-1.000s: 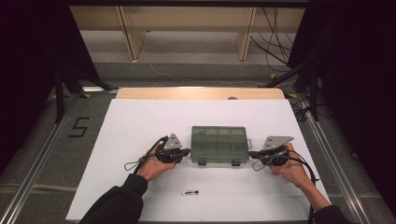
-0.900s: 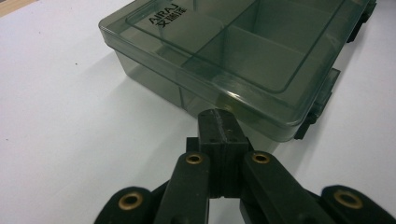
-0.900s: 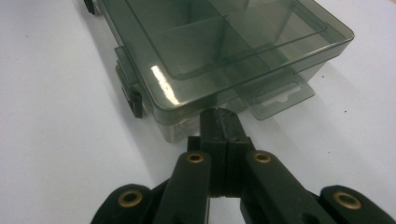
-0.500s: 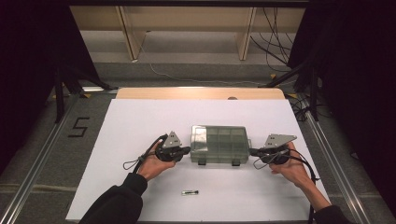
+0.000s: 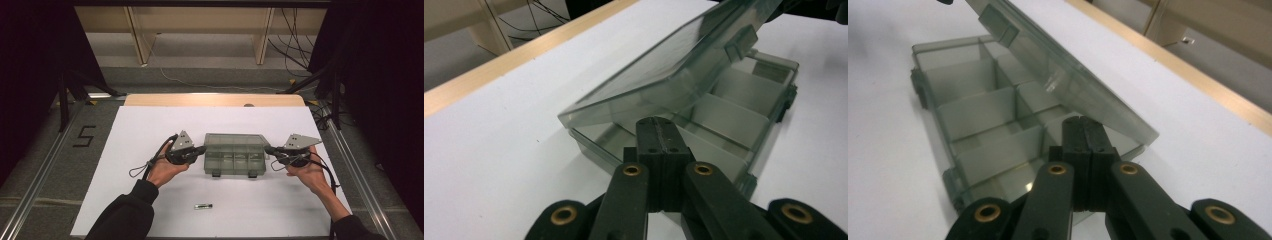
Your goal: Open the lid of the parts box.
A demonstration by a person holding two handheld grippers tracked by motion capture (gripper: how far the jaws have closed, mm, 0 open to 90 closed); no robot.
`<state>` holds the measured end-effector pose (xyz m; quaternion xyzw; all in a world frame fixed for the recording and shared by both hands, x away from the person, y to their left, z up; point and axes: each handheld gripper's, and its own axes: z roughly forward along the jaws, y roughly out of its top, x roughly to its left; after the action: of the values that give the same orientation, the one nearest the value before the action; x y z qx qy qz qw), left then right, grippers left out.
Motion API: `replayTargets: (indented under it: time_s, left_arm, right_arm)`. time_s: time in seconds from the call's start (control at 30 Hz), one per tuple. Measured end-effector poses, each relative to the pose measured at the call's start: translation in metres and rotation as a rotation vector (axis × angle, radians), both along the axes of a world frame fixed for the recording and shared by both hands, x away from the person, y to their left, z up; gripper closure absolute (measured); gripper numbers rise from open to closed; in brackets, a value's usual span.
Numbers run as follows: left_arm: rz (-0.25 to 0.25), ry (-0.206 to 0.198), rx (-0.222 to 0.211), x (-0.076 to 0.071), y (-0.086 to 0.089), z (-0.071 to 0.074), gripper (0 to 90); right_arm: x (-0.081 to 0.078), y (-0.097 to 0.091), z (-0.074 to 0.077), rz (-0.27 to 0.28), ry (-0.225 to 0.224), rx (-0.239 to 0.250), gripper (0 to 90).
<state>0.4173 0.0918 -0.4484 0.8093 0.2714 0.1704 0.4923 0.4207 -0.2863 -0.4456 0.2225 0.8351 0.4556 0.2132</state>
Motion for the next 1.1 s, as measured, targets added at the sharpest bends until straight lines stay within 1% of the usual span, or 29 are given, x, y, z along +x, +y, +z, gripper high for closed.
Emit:
replayTargets:
  time_s: [0.03, 0.07, 0.1, 0.13, 0.17, 0.23, 0.27, 0.3, 0.33, 0.37, 0.4, 0.43, 0.47, 0.5, 0.53, 0.57, 0.63, 0.67, 0.7, 0.8, 0.83, 0.87, 0.9, 1.0, 1.1]
  left_arm:
    - [0.009, 0.000, -0.001, 0.001, 0.000, 0.002, 89.5]
    - [0.002, 0.002, -0.005, 0.002, 0.000, 0.003, 89.4]
    - [0.007, -0.009, -0.005, 0.003, -0.001, 0.005, 89.4]
    - [0.016, -0.010, -0.016, 0.004, -0.001, 0.006, 89.4]
    - [0.020, -0.008, -0.022, 0.004, -0.002, 0.006, 89.5]
    - [0.020, -0.012, -0.010, 0.006, -0.002, 0.007, 89.4]
    - [0.020, -0.019, -0.011, 0.007, -0.002, 0.009, 89.5]
    - [0.030, -0.018, -0.019, 0.007, -0.002, 0.010, 89.4]
    - [0.029, -0.023, -0.020, 0.007, -0.003, 0.011, 89.4]
    - [0.030, -0.025, -0.015, 0.007, -0.004, 0.013, 89.4]
    - [0.024, -0.033, -0.012, 0.008, -0.004, 0.014, 89.4]
    - [0.034, -0.030, -0.016, 0.008, -0.006, 0.015, 89.4]
    - [0.028, -0.034, -0.017, 0.009, -0.007, 0.016, 89.4]
    - [0.036, -0.037, -0.016, 0.009, -0.007, 0.017, 89.4]
    - [0.035, -0.040, -0.015, 0.010, -0.008, 0.017, 89.5]
    - [0.039, -0.059, -0.008, 0.011, -0.008, 0.017, 89.5]
    - [0.050, -0.058, -0.006, 0.012, -0.008, 0.017, 89.4]
    - [0.049, -0.060, 0.001, 0.013, -0.007, 0.018, 89.4]
    - [0.051, -0.061, 0.001, 0.014, -0.007, 0.019, 89.5]
    - [0.054, -0.068, -0.010, 0.017, -0.008, 0.023, 89.5]
    - [0.049, -0.067, -0.011, 0.017, -0.009, 0.024, 89.5]
    - [0.053, -0.072, -0.008, 0.017, -0.009, 0.025, 89.5]
    - [0.054, -0.074, -0.011, 0.017, -0.009, 0.025, 89.5]
    - [0.050, -0.077, -0.007, 0.017, -0.010, 0.026, 89.4]
    - [0.051, -0.074, -0.013, 0.017, -0.010, 0.026, 89.4]
  right_arm:
    - [0.000, 0.000, 0.000, 0.000, 0.000, 0.000, 90.0]
    - [0.001, 0.001, 0.000, -0.002, -0.013, 0.008, 90.0]
    - [0.002, 0.002, 0.000, -0.007, -0.025, 0.018, 90.0]
    - [0.003, 0.002, 0.001, -0.013, -0.023, 0.023, 90.0]
    - [0.004, 0.003, 0.001, -0.025, -0.035, 0.041, 90.0]
    - [0.005, 0.003, 0.002, -0.025, -0.040, 0.038, 90.0]
    - [0.006, 0.003, 0.003, -0.024, -0.047, 0.027, 90.0]
    - [0.007, 0.004, 0.003, -0.032, -0.050, 0.042, 90.0]
    - [0.007, 0.004, 0.005, -0.028, -0.051, 0.032, 90.0]
    - [0.008, 0.005, 0.006, -0.034, -0.055, 0.037, 90.0]
    - [0.009, 0.006, 0.005, -0.041, -0.082, 0.044, 90.0]
    - [0.009, 0.006, 0.005, -0.041, -0.082, 0.044, 90.0]
    - [0.009, 0.007, 0.006, -0.045, -0.083, 0.047, 90.0]
    - [0.010, 0.007, 0.006, -0.044, -0.090, 0.043, 90.0]
    - [0.010, 0.007, 0.006, -0.055, -0.094, 0.052, 90.0]
    - [0.012, 0.007, 0.007, -0.058, -0.101, 0.043, 90.0]
    - [0.012, 0.008, 0.006, -0.069, -0.101, 0.051, 90.0]
    - [0.012, 0.008, 0.007, -0.069, -0.092, 0.044, 90.0]
    - [0.015, 0.010, 0.005, -0.082, -0.113, 0.052, 90.0]
    - [0.016, 0.010, 0.006, -0.081, -0.119, 0.047, 90.0]
    - [0.017, 0.010, 0.006, -0.095, -0.113, 0.055, 90.0]
    - [0.017, 0.010, 0.006, -0.095, -0.113, 0.055, 90.0]
    - [0.017, 0.009, 0.007, -0.092, -0.103, 0.048, 90.0]
    - [0.017, 0.009, 0.005, -0.096, -0.101, 0.061, 90.0]
    - [0.016, 0.008, 0.006, -0.075, -0.088, 0.065, 90.0]
